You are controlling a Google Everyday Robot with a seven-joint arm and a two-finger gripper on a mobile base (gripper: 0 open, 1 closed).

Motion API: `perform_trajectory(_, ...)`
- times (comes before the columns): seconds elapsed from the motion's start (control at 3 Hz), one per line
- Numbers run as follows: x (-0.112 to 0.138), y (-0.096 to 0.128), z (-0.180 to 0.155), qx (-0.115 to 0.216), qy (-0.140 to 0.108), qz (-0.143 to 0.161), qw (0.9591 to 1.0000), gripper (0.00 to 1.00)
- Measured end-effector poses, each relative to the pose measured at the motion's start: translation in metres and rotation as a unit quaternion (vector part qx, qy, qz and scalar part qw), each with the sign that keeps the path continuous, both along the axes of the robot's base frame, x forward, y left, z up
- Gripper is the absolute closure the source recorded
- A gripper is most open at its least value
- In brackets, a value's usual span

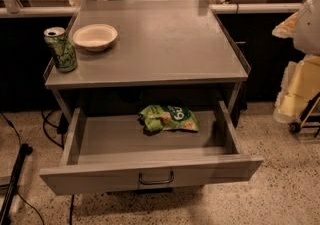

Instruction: Pick green rice chip bag from top drawer and place on counter

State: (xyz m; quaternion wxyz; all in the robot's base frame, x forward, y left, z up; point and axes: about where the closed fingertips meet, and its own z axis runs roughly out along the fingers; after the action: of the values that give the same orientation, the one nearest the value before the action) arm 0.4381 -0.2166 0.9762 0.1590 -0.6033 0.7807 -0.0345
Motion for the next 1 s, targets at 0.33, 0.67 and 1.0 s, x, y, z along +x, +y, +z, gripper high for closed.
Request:
perform_trajectory(0.33,0.0,0.0,0.0,0.0,0.0,0.0,1.0,0.0)
perform_trajectory(0.67,0.0,0.0,0.0,0.0,0.0,0.0,1.0,0.09)
perform_trajectory(1.0,0.0,0.0,0.0,0.0,0.0,0.0,1.0,0.32)
